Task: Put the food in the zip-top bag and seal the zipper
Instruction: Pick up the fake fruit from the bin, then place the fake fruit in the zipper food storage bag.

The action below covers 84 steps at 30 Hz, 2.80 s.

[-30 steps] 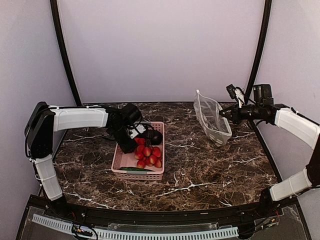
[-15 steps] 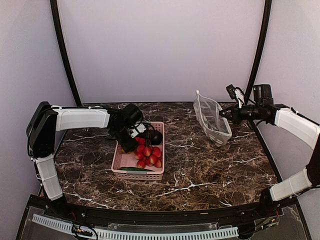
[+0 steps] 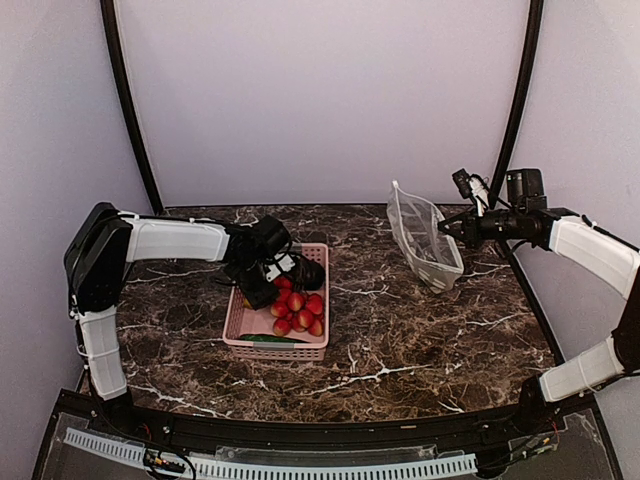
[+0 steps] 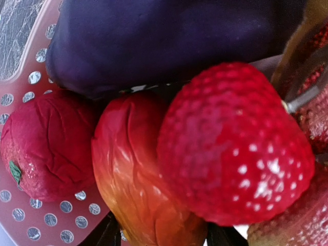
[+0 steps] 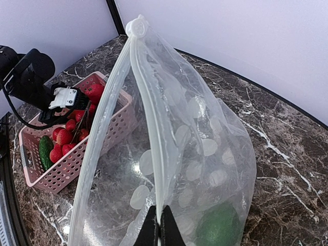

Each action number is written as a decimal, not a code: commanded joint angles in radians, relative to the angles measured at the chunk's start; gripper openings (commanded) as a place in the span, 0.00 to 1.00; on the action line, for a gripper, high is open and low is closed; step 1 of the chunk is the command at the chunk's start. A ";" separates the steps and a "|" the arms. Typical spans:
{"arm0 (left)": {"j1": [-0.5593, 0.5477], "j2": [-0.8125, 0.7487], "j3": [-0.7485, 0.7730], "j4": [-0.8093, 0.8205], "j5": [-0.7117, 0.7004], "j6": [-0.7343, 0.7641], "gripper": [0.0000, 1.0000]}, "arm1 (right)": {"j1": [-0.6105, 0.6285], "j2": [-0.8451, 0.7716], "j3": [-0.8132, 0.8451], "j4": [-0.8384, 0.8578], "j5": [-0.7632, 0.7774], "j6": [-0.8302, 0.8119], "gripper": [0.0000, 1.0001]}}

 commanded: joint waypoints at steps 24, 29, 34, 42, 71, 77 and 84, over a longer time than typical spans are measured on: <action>0.008 -0.173 0.081 -0.222 -0.085 -0.046 0.37 | -0.004 0.011 -0.001 0.011 0.020 -0.028 0.00; 0.007 -0.214 0.097 -0.266 -0.080 -0.059 0.37 | -0.004 0.002 0.041 -0.025 0.039 -0.046 0.00; 0.007 -0.274 0.109 -0.234 -0.052 -0.068 0.37 | -0.003 0.046 0.152 -0.121 0.029 -0.093 0.00; 0.005 -0.335 0.127 -0.031 0.194 -0.205 0.35 | 0.048 0.164 0.428 -0.293 0.170 -0.175 0.00; -0.206 -0.319 -0.154 1.012 0.789 -0.746 0.27 | 0.271 0.374 0.587 -0.502 0.096 -0.111 0.00; -0.212 -0.210 -0.096 1.160 0.695 -0.907 0.24 | 0.276 0.357 0.570 -0.481 0.066 -0.084 0.00; -0.212 -0.073 -0.017 1.260 0.607 -1.084 0.24 | 0.276 0.347 0.567 -0.474 0.084 -0.053 0.00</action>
